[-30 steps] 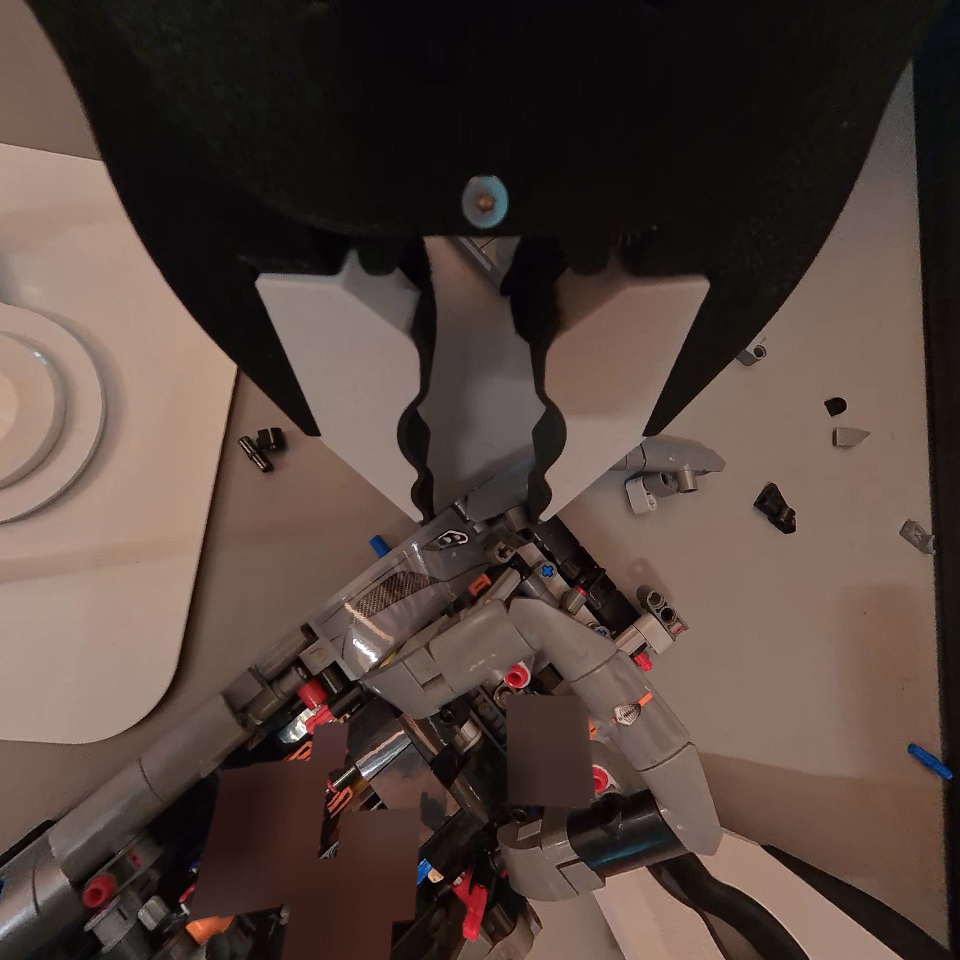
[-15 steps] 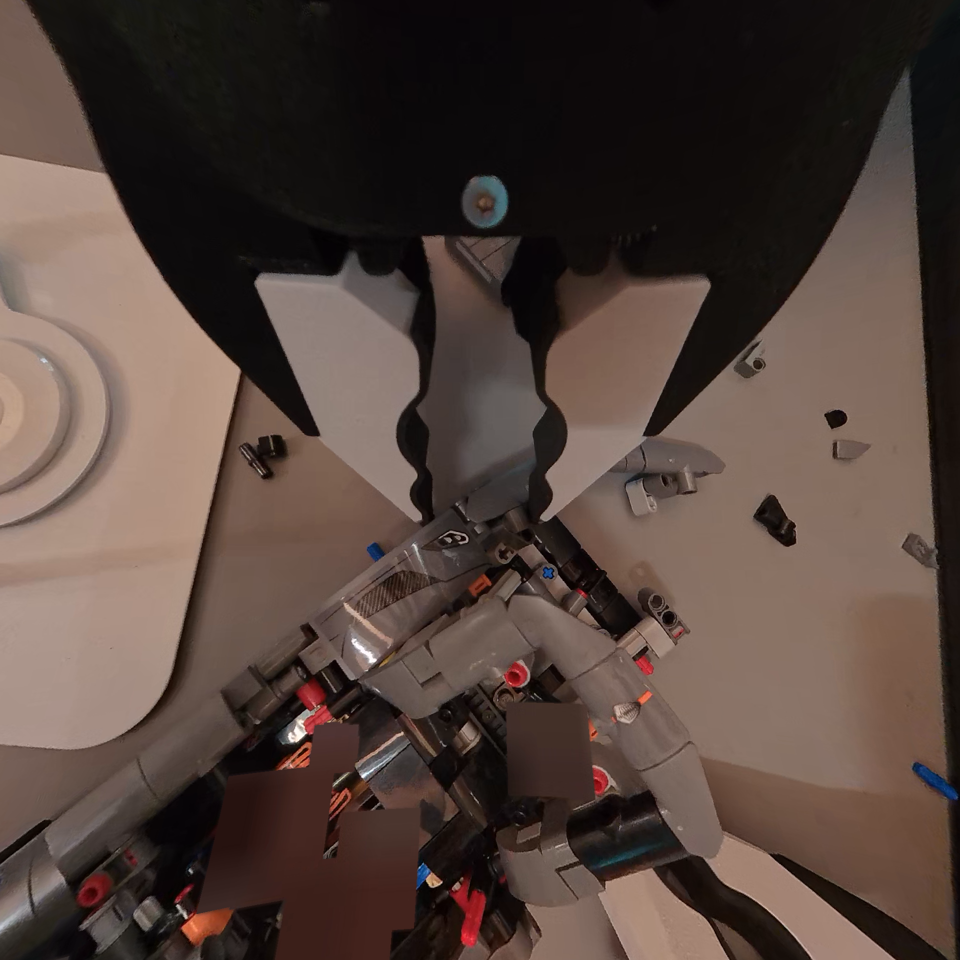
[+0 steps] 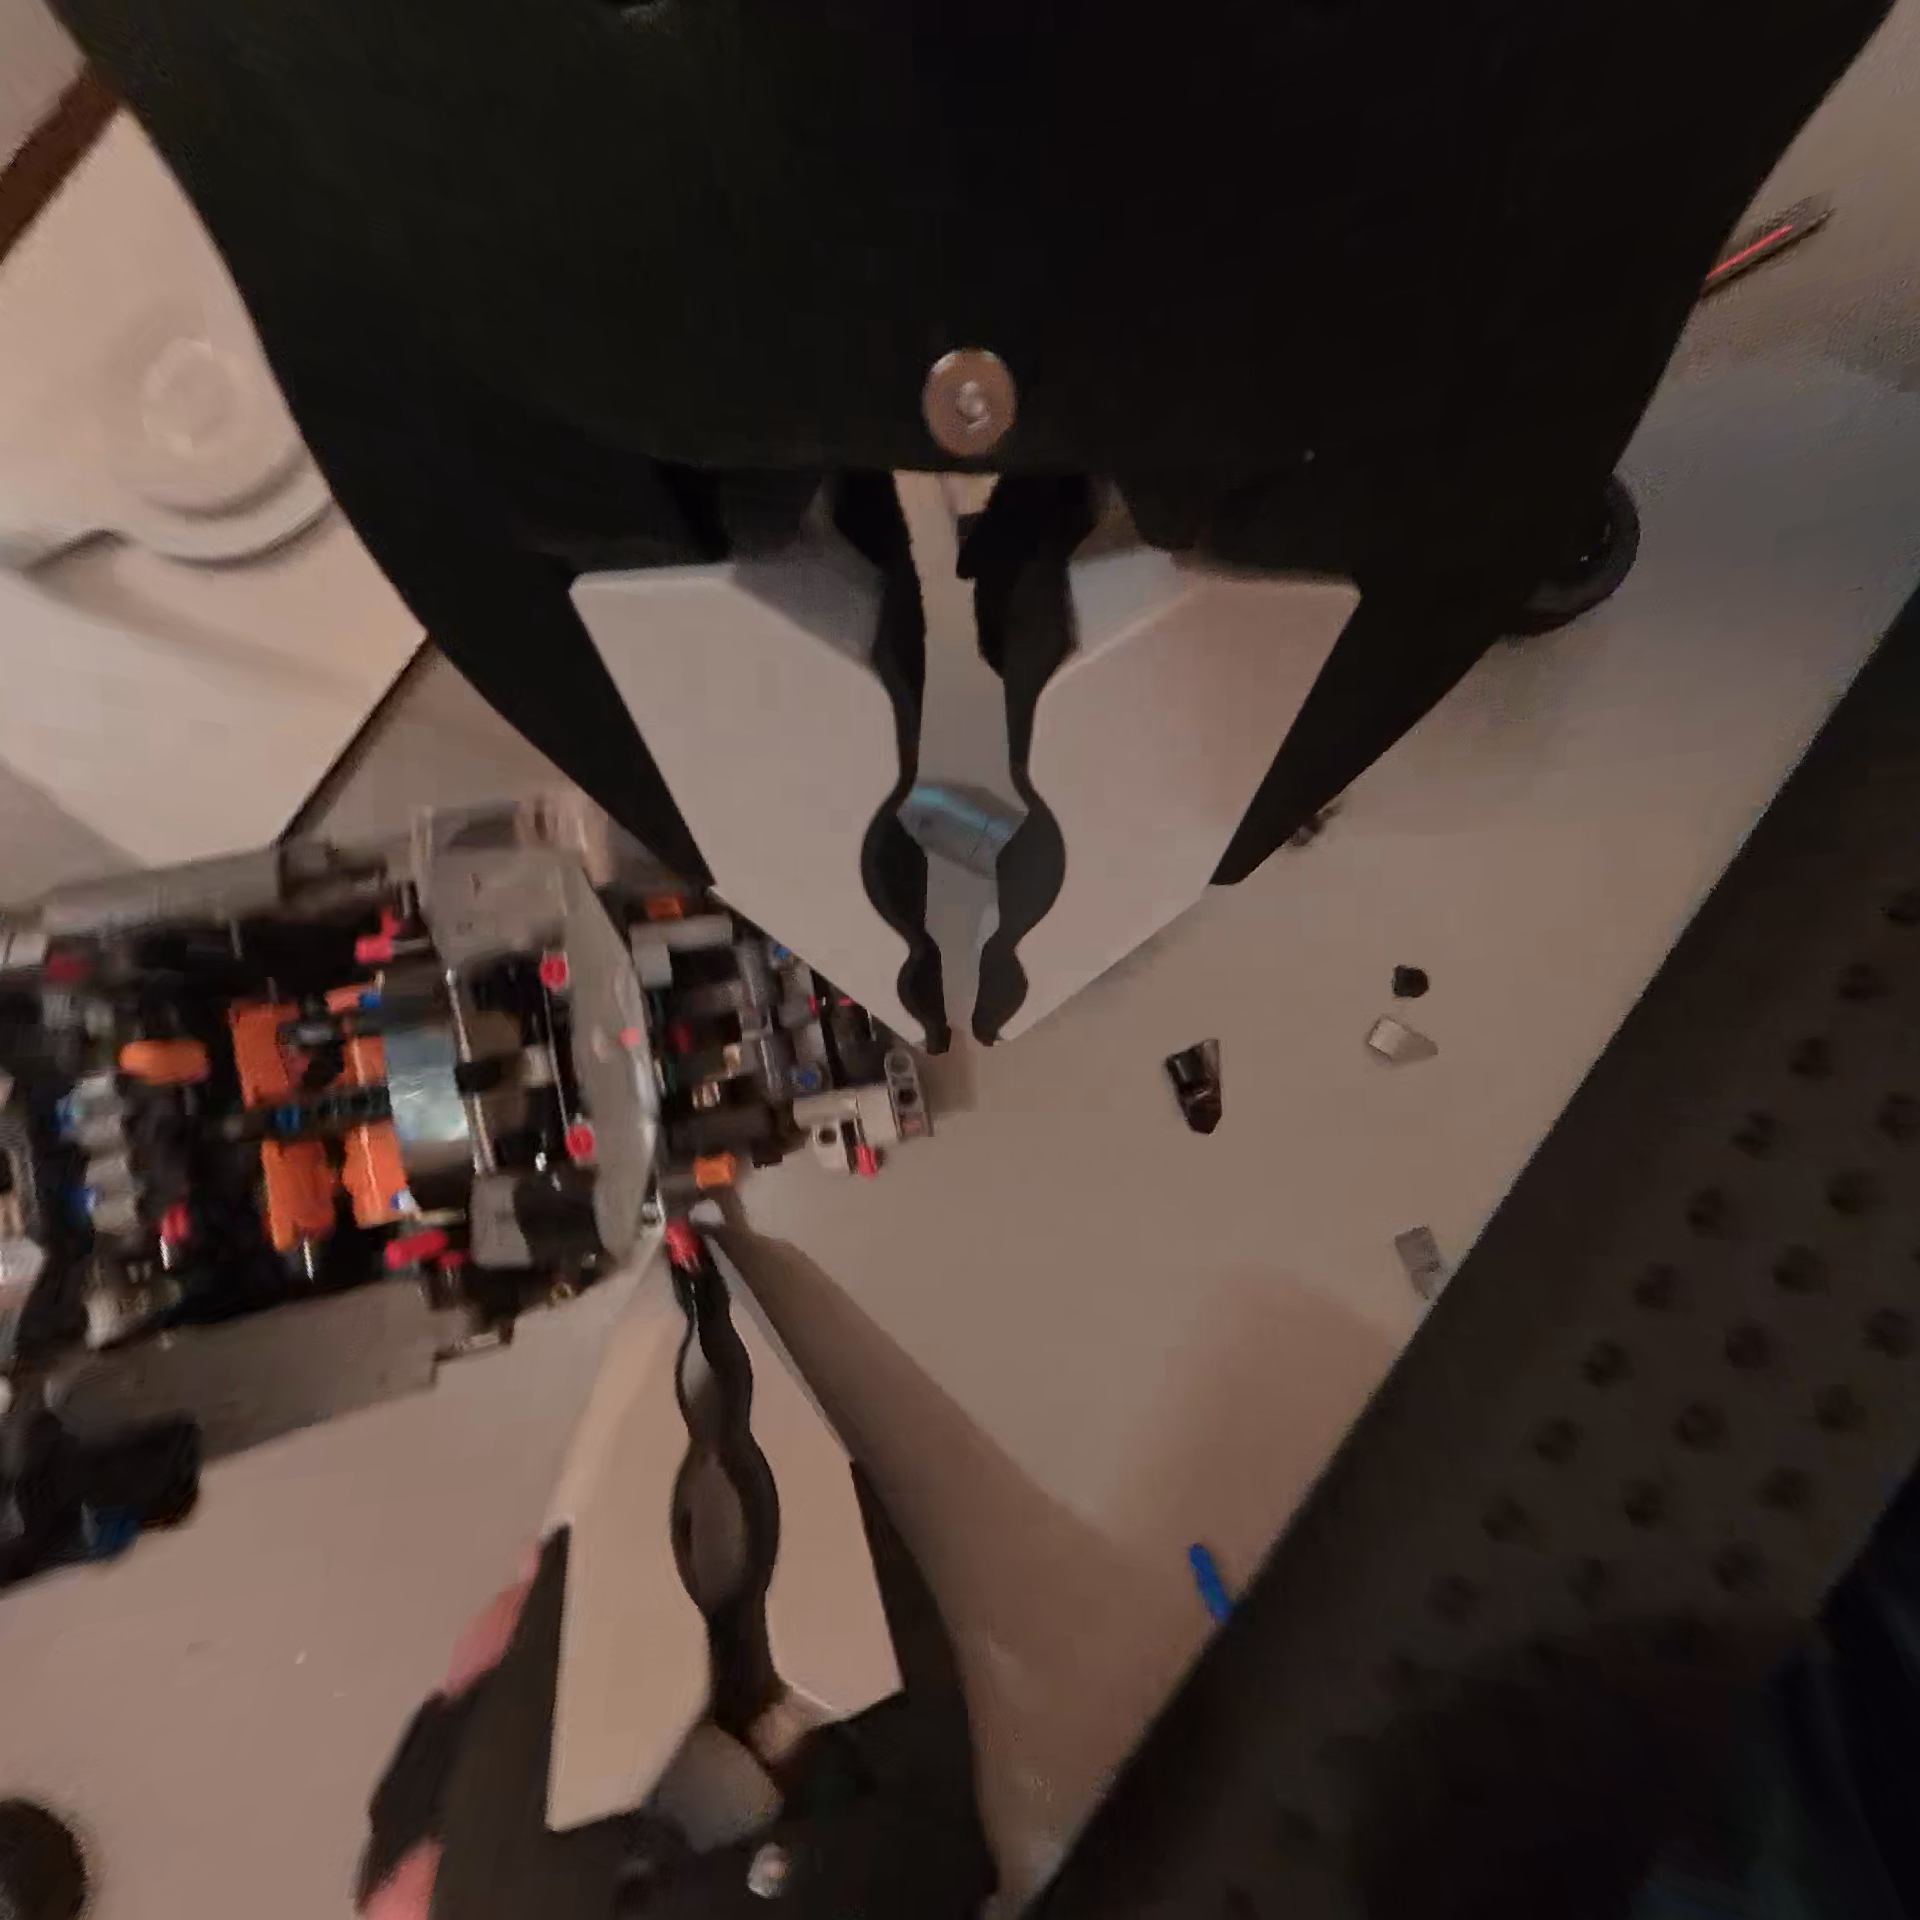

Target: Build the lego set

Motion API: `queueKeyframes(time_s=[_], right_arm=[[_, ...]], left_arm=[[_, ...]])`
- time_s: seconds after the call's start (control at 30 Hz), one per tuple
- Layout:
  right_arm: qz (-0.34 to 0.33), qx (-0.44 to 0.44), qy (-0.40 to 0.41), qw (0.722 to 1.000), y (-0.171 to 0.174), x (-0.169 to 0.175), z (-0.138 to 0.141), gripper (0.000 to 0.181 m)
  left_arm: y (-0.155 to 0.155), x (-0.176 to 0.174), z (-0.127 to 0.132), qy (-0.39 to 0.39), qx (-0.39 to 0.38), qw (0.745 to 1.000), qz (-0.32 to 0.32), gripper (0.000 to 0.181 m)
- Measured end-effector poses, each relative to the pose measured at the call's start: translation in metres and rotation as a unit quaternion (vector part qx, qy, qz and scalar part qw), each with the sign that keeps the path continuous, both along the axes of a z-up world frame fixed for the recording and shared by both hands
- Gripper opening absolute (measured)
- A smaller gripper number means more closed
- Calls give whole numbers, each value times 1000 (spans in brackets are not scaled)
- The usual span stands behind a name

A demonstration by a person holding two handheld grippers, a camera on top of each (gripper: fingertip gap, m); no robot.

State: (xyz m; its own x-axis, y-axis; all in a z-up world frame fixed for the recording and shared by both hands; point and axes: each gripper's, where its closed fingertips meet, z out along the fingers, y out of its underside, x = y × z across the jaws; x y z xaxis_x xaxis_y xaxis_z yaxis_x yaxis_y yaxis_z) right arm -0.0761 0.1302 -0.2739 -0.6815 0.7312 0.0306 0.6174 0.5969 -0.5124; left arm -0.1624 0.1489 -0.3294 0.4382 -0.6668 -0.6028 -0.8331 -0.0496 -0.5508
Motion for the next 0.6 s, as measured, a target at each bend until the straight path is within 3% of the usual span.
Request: queueKeyframes(time_s=[0.2,0.6], right_arm=[[33,124,-14,992,2,-7,-35,4],[32,148,-4,989,1,-18,-51,11]], left_arm=[[-1,1,-1,-1,-2,1000,-4,2],[-2,2,-1,-3,-4,1000,-9,2]])
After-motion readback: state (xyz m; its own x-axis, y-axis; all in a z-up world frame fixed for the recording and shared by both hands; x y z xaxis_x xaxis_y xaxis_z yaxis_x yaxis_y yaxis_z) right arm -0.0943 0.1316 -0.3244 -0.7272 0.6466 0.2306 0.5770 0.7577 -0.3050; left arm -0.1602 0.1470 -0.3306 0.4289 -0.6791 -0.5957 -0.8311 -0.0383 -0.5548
